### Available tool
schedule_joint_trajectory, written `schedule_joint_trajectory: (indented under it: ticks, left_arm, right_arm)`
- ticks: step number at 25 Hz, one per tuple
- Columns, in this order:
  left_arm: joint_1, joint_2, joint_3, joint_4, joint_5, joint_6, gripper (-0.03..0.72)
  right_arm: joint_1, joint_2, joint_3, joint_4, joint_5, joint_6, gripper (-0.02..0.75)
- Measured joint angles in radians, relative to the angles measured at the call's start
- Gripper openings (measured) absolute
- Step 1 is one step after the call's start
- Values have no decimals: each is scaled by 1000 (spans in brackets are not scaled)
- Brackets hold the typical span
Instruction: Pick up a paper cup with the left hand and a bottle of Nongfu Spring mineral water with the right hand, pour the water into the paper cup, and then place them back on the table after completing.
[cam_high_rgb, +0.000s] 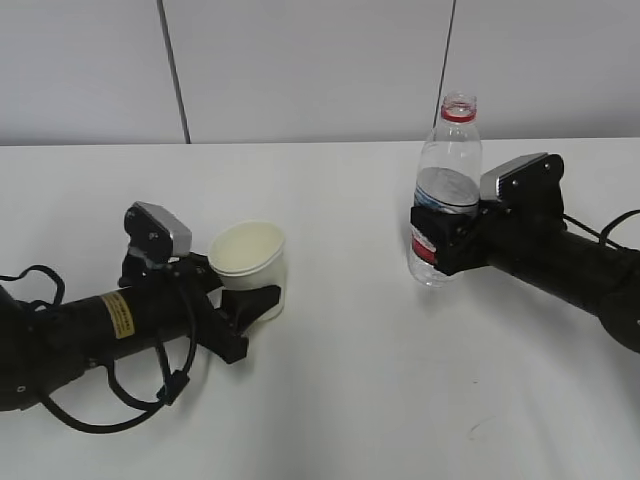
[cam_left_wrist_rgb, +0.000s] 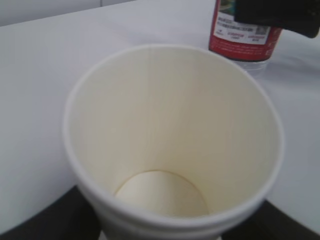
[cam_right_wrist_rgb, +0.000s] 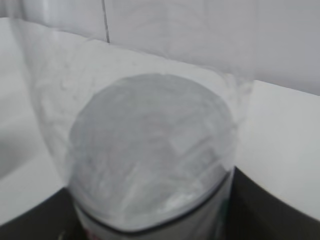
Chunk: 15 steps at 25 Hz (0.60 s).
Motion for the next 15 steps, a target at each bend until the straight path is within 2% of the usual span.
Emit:
schedule_joint_trajectory:
  ticks: [6, 15]
  left_arm:
    - [-100, 0, -20, -38, 0, -3, 406]
    - [-192, 0, -41, -60, 1, -7, 405]
  right_arm:
    - [0, -36, 0, -56, 51, -75, 394]
    - [2, -68, 2, -82, 89, -224, 391]
